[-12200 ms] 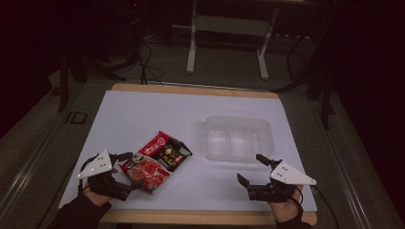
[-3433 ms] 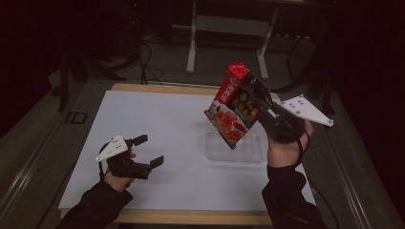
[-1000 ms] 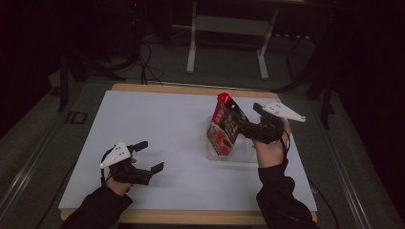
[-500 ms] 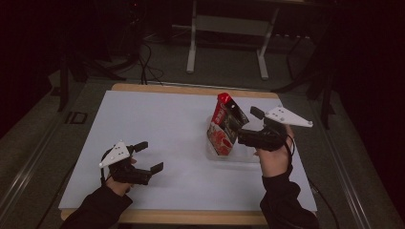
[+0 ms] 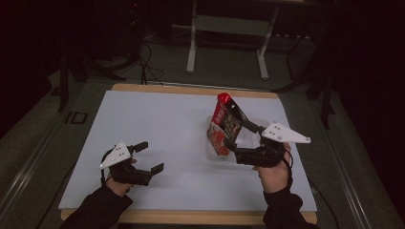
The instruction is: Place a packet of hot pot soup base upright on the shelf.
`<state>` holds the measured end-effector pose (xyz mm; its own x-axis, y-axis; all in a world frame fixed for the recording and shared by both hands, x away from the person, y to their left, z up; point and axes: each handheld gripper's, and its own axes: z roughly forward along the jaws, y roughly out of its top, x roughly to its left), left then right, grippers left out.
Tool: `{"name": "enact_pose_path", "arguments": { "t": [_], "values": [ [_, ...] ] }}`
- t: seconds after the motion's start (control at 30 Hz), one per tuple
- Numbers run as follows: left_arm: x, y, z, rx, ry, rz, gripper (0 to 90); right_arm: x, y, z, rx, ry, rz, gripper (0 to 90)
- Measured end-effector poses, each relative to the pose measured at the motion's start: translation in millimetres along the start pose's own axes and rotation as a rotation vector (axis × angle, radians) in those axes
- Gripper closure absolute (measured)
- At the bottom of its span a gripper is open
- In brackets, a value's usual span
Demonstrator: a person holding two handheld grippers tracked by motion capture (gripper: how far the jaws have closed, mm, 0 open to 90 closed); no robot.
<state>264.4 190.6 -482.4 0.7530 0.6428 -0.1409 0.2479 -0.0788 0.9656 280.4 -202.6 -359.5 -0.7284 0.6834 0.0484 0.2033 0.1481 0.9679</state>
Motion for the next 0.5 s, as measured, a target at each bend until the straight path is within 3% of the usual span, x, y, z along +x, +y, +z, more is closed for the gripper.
{"name": "enact_pose_path", "arguments": {
  "t": [0.5],
  "values": [
    [-1.4,0.8,-0.5,0.001,-0.006,0.011,1.0,9.6,-38.9,3.7,0.04,0.109,-0.043,12.7]
  ]
}}
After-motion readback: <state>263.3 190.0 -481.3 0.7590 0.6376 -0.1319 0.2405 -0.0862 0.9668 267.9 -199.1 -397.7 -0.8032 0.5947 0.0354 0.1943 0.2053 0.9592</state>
